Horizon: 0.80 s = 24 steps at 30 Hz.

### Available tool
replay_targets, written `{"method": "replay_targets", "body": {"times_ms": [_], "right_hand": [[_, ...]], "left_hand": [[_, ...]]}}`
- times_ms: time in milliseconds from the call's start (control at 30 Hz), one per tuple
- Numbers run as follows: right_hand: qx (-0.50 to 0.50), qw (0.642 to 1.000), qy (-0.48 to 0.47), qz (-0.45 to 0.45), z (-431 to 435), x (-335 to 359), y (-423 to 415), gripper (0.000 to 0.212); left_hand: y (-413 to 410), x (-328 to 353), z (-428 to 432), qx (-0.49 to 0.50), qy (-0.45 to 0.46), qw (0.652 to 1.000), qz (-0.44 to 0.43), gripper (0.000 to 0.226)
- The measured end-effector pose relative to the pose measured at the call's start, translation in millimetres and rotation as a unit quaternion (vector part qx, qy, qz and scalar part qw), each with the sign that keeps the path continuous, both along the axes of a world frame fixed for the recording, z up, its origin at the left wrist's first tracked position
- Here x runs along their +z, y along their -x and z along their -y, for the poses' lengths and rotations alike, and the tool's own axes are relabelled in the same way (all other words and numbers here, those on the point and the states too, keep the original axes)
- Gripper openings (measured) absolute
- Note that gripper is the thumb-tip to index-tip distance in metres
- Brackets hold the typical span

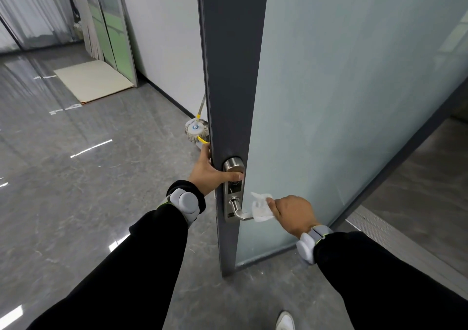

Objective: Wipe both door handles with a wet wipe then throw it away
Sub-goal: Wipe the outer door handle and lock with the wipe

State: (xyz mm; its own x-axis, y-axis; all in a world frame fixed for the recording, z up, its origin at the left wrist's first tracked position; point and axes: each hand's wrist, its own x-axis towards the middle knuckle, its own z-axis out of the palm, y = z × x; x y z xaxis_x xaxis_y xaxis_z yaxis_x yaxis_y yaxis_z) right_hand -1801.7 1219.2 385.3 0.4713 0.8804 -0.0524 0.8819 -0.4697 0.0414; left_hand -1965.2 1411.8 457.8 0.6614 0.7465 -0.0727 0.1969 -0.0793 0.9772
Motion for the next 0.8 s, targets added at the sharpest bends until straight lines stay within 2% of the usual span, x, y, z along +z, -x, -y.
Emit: {"method": "replay_targets", "body": {"times_ms": [333,567,800], "right_hand": [[0.102,0.994,-0.028,0.021,-15,-6,24,0.066],[0.139,0.990,0.012,-0.005,-40,9,54,0.065],[0.041,0.997,0.035,-0.056,-63,14,64,0.064]], "left_hand": [[0,3,2,0.000,-0.007,1.000,-0.009,0.102],[-1,1,1,0.003,0.007,1.000,-0.010,0.111],[-2,-3,0,0.002,0.016,1.000,-0.006,0.111]]}}
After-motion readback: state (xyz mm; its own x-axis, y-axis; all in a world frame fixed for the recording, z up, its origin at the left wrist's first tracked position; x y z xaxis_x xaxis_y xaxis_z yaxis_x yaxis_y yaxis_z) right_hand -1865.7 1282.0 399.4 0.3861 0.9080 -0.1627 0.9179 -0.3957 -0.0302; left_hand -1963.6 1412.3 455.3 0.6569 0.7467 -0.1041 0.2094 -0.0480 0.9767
